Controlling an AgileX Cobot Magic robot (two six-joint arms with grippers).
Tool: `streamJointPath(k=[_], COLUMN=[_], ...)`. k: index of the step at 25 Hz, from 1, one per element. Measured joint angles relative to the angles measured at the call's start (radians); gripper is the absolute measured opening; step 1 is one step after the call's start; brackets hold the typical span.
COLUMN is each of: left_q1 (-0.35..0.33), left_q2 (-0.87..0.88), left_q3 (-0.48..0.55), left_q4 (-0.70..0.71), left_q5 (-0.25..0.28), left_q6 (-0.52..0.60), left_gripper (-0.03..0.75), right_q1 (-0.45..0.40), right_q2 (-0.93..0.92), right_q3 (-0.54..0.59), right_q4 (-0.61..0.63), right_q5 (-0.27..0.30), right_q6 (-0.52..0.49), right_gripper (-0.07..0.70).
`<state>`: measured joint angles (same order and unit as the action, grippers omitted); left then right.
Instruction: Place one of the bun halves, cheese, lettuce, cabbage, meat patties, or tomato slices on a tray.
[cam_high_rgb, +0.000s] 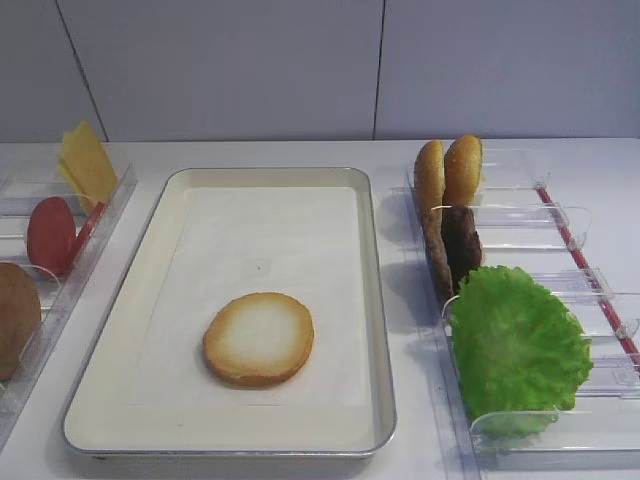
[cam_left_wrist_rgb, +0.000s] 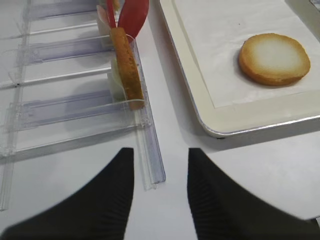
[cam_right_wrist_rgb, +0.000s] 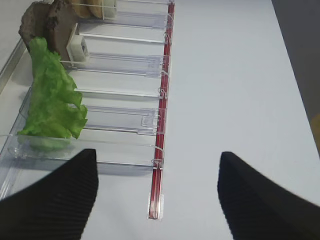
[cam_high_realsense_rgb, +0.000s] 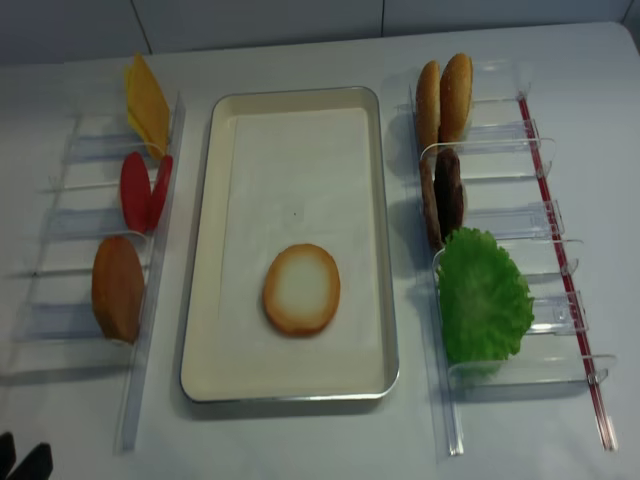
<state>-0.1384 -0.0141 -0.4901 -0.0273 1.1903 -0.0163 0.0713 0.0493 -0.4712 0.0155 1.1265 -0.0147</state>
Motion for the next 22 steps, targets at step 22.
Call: streamJointPath(k=[22], left_q1=[0.137], left_q2=[-0.004], left_q3=[0.0], left_q4=[0.0], left_q5=[-0.006], left_q6=[0.002], left_gripper=[0.227], right_q1=[0.0], right_q2=[0.0], right_q3=[0.0], right_q4=[0.0], right_q5=[0.0], right_q6=[0.004], right_gripper=[0.522])
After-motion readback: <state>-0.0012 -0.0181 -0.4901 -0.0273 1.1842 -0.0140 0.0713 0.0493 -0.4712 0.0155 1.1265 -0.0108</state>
